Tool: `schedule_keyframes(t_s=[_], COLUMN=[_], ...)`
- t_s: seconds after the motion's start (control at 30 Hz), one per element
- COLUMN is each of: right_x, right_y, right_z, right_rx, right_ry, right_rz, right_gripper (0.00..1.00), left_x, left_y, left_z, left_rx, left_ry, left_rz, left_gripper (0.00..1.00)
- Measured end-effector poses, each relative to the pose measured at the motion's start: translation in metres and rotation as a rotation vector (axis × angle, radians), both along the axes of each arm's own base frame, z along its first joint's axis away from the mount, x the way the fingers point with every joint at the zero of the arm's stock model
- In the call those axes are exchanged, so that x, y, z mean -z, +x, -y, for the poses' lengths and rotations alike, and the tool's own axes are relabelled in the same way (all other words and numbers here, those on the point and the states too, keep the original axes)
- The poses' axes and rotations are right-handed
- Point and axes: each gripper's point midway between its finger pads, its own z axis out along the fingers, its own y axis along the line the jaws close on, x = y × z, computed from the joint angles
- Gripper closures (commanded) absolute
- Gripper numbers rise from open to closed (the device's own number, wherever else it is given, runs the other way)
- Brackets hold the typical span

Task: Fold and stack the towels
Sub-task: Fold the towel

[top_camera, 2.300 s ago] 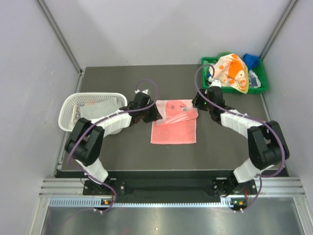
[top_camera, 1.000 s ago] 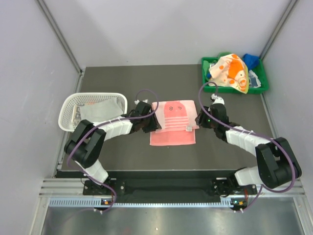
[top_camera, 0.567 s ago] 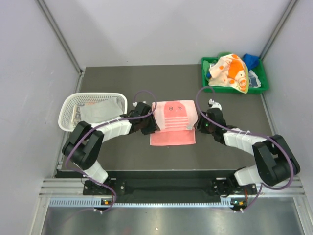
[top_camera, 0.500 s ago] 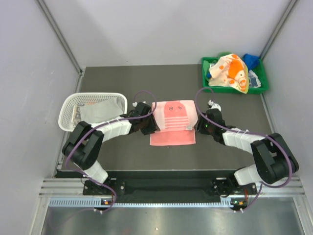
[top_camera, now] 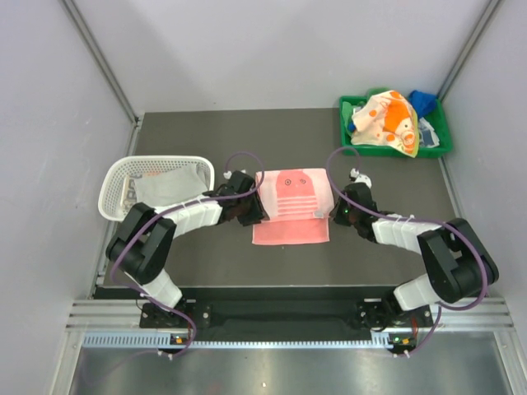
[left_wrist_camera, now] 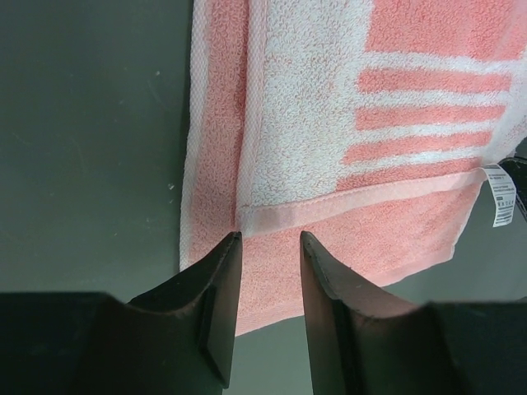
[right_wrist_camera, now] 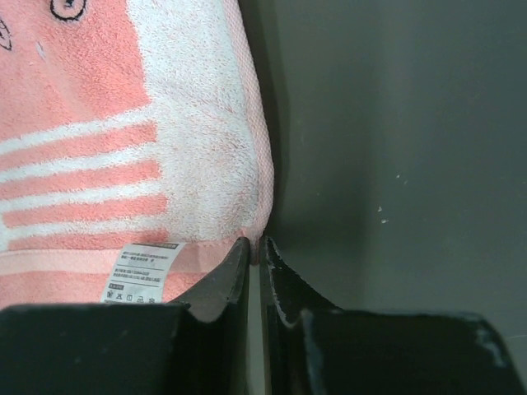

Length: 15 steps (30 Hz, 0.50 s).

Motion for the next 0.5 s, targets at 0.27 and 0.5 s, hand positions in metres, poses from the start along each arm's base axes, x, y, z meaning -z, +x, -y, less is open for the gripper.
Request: schedule_keyframes(t_s=[0.27,0.5], right_x=[-0.01,-0.012], right_y=[0.003,0.002], right_z=[0.0,0.0], right_rx=[0.003,0.003], right_ry=[-0.005,-0.005], right_rz=[0.004,0.002], right_gripper=[0.98,0.98], left_x=[0.002,0.007], left_y=[0.004,0.002], left_z=[0.002,-0.003], left_rx=[0.0,-0.009], left_ry=[0.007,0.039], left_rz=[-0.009,-0.021], left_gripper=[0.67,0.59])
